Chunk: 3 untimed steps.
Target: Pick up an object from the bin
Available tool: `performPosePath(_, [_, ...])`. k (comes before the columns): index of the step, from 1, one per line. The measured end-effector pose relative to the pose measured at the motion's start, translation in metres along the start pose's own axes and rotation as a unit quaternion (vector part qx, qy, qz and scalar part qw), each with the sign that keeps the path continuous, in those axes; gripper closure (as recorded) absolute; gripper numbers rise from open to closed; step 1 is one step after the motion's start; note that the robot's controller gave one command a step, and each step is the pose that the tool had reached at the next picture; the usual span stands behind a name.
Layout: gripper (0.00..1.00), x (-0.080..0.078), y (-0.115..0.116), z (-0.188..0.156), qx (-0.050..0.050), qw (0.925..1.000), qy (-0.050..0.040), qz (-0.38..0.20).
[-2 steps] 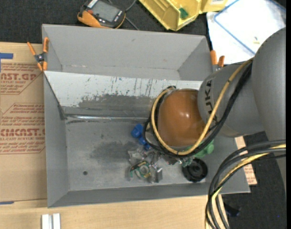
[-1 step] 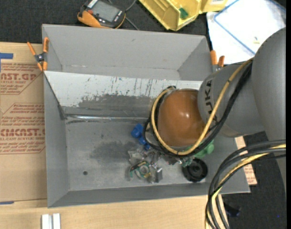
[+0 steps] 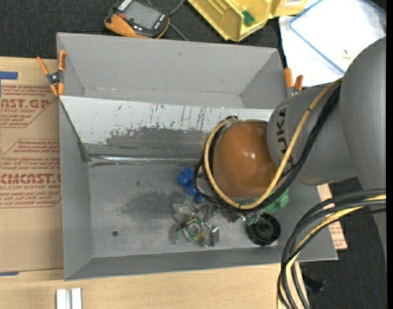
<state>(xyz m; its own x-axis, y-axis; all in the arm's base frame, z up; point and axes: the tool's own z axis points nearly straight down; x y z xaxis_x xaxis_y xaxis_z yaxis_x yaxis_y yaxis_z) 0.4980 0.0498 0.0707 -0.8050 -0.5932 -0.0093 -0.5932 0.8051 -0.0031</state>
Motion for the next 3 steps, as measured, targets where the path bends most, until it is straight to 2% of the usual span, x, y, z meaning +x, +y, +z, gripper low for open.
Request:
performPosePath(1, [1.00, 0.003, 0.002, -0.018, -0.004, 1.0000, 0.0057, 0.000])
performPosePath(2, [1.00, 0.000, 0.001, -0.049, -0.001, 1.0000, 0.0007, 0.000])
performPosePath(3, [1.00, 0.001, 0.002, -0.078, -0.003, 1.0000, 0.0046, 0.000])
